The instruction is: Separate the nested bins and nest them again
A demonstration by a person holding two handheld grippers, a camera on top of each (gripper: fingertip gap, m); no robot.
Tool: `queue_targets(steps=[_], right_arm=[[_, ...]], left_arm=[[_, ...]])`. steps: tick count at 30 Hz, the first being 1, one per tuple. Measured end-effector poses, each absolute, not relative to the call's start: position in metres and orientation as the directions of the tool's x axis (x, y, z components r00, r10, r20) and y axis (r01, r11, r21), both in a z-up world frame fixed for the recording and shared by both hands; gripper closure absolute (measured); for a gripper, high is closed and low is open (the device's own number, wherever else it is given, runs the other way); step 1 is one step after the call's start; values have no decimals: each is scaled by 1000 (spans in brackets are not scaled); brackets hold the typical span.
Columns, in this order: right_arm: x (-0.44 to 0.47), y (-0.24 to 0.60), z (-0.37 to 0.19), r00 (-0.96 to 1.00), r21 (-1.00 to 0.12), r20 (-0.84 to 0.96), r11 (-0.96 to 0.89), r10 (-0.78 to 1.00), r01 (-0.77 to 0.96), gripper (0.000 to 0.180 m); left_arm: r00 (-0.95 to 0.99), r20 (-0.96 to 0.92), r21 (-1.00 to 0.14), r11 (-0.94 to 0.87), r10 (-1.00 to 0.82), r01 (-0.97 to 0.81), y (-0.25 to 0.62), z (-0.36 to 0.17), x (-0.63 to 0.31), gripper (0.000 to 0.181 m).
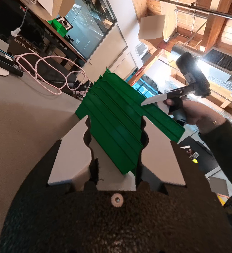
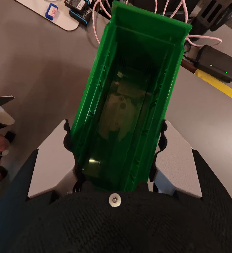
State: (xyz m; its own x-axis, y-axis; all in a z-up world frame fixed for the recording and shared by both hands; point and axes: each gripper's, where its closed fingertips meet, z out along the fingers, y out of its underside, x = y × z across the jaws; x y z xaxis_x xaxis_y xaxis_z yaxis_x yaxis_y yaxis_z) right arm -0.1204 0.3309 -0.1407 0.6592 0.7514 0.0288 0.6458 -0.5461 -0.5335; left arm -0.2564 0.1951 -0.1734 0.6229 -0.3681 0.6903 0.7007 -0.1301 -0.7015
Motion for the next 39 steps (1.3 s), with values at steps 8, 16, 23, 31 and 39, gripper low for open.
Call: queue_targets(steps=[8,16,23,31,39], right_arm=[[-130,311,-110,528,-720,89,-312,845,620,30],[-85,224,-101,57,-640,558,385,828,665,106],[-44,197,-140,-143,-455,569,455,810,766,123],[-35,211,-174,-297,-253,635,555,713,793,151],[-58,199,-172,-250,-308,733,637,632,707,151]], left_arm=[[587,713,-675,-149,-383,723,199,-177,-252,105],[566,724,-662,-165,-395,731,202,-178,-249,102],[545,733,-663,-246,-407,707,209,-186,-231,103],[545,736,-664,-273,-401,697,212,-189,-227,103],[532,741,-660,-298,-410,690,213,-190,-221,104]])
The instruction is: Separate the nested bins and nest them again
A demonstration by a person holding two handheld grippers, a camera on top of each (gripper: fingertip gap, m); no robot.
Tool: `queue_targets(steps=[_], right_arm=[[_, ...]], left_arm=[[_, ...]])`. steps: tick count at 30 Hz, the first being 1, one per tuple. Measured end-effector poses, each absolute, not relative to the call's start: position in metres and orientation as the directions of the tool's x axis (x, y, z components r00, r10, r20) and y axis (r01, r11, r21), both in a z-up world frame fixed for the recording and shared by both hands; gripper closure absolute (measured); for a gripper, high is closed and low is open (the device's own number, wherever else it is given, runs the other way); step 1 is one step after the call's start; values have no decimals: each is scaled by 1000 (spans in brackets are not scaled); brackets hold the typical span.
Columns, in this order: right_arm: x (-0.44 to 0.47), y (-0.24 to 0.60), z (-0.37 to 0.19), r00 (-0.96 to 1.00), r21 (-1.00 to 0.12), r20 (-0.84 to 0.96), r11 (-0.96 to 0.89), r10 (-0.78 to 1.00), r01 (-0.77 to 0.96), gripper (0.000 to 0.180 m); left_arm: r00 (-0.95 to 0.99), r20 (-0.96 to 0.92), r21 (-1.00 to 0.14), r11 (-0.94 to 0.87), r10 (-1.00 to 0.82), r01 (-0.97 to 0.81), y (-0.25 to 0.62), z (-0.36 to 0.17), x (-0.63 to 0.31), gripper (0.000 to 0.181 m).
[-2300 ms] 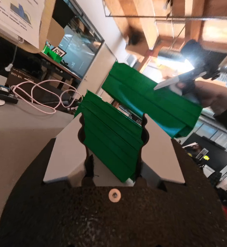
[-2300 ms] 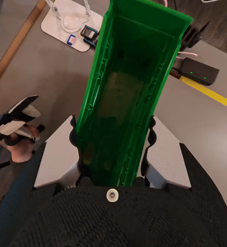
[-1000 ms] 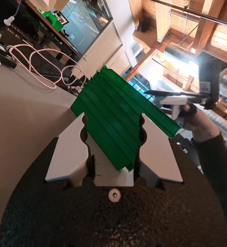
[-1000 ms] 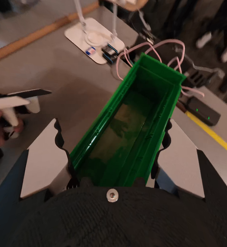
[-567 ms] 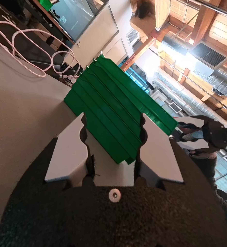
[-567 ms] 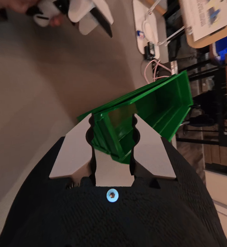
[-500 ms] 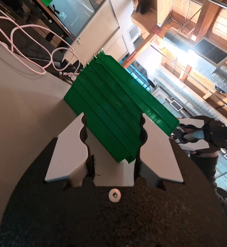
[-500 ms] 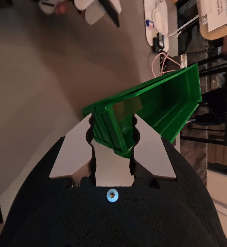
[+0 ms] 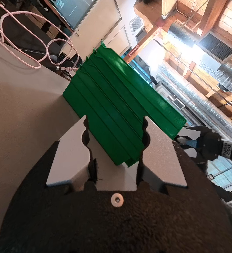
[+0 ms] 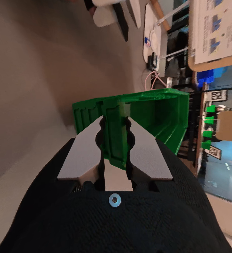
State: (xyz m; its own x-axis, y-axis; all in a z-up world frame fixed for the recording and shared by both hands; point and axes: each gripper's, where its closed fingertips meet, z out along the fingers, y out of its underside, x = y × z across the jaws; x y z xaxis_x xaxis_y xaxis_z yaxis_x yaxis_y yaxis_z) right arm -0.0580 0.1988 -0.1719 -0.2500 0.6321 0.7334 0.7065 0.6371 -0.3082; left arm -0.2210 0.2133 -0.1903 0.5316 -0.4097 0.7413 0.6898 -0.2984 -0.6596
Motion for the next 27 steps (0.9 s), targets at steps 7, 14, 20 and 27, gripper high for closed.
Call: queue_targets(steps=[7,14,20,27], right_arm=[[-77,195,-167,-145,-257,869,681,474,686,151],[-85,199,-168,-93,-262,886,653,455,710,151],[-90,194,-160,64,-467,824,612,562,639,138],[-52,181,-101,436,-739,668,602,603,301,116]], left_arm=[[525,740,-660,-305,-420,687,213,-189,-218,105],[518,731,-667,-306,-444,680,211,-186,-214,104],[573,640,-761,-324,-511,562,210,-183,-188,78],[725,528,-845,-182,-442,503,221,-174,-196,36]])
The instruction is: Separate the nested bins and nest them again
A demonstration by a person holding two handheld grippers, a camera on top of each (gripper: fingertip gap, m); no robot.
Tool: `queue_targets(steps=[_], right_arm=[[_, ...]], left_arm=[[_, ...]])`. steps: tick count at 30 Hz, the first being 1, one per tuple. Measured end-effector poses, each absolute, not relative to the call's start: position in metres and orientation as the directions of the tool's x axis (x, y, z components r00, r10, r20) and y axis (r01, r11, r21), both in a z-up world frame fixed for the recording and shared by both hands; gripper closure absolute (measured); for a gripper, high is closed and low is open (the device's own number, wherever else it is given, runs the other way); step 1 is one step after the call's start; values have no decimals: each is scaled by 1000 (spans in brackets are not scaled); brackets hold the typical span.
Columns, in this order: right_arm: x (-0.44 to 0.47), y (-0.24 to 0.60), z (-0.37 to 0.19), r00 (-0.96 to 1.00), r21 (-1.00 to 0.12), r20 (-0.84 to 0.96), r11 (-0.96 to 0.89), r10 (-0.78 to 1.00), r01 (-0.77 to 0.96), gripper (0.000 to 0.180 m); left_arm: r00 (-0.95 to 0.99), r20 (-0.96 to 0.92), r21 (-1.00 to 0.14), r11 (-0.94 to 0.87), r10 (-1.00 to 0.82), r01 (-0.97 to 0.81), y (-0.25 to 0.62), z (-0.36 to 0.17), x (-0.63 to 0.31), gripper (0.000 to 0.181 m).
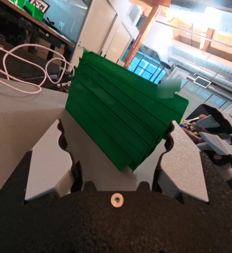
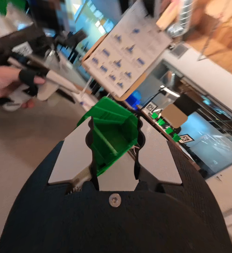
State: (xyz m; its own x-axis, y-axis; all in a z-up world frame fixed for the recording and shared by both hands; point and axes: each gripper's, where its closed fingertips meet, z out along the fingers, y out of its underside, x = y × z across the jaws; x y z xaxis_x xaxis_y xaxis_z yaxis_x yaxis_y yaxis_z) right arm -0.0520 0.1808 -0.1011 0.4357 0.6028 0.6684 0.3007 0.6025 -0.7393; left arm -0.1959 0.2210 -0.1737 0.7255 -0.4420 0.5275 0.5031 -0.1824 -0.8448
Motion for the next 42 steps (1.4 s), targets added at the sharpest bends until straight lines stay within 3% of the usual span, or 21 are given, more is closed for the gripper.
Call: queue_targets(steps=[6,11,14,24,29,36,38,42], right_arm=[[34,219,-101,756,-876,250,475,605,-91,114],[56,235,-123,713,-913,27,308,701,-268,111],[59,238,-126,698,-916,-9,273,716,-292,111],[50,228,-128,650,-922,1,252,760,-293,111],[46,223,-129,637,-925,20,256,771,-280,111],[33,220,-135,628,-939,75,268,774,-217,113],[27,215,-140,588,-948,89,250,804,-198,132],[20,213,-147,563,-958,106,236,820,-165,133]], left_arm=[[725,522,-823,-42,-450,567,217,-151,-208,41],[768,487,-833,41,-416,551,214,-143,-216,41],[790,462,-852,47,-404,522,214,-144,-214,47],[882,405,-851,253,-240,459,207,-128,-224,45],[899,425,-869,229,-108,438,195,-158,-215,58],[900,385,-873,236,-203,427,176,-163,-186,53],[912,375,-886,228,-164,405,180,-167,-189,66],[946,313,-920,217,-90,325,190,-167,-189,85]])
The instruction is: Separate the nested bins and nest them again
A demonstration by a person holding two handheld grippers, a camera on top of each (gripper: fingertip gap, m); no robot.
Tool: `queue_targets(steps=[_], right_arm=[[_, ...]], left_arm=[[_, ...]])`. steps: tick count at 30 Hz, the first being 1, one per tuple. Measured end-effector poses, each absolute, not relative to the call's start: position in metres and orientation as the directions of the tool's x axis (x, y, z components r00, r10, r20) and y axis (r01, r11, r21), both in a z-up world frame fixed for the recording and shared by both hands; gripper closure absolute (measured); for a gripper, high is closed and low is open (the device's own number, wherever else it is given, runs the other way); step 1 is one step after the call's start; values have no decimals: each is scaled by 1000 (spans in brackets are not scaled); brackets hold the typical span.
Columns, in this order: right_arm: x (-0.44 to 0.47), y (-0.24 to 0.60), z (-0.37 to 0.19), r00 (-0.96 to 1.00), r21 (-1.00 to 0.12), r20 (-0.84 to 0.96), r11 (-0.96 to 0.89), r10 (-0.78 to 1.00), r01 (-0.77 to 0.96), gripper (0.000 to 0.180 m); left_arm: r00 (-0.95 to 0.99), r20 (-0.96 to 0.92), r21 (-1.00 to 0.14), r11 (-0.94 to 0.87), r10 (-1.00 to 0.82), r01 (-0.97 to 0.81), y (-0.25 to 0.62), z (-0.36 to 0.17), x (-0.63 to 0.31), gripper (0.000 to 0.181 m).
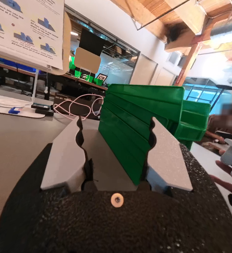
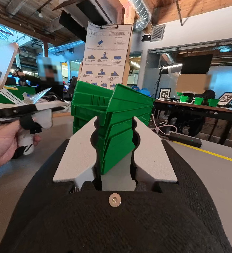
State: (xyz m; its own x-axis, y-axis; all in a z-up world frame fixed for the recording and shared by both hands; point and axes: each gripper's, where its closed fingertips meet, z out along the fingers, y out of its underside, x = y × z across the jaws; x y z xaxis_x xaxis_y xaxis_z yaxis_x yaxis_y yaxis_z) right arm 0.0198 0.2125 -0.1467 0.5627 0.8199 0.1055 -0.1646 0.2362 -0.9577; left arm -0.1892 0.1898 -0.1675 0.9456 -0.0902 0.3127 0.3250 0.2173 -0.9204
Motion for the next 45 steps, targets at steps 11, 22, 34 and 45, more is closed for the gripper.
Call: queue_targets(steps=[11,22,34,45], right_arm=[[23,217,-149,612,-955,115,256,782,-148,121],[10,228,-180,559,-997,-17,27,829,-71,134],[-26,211,-199,443,-995,-83,-96,893,7,139],[-39,192,-192,332,-999,-35,-44,943,19,126]], left_arm=[[965,31,-974,211,-259,88,193,-165,-136,33],[887,88,-996,-23,-454,87,200,-198,-81,21],[861,140,-977,-207,-488,42,203,-230,-63,21],[917,117,-982,-181,-380,51,211,-227,-80,21]])
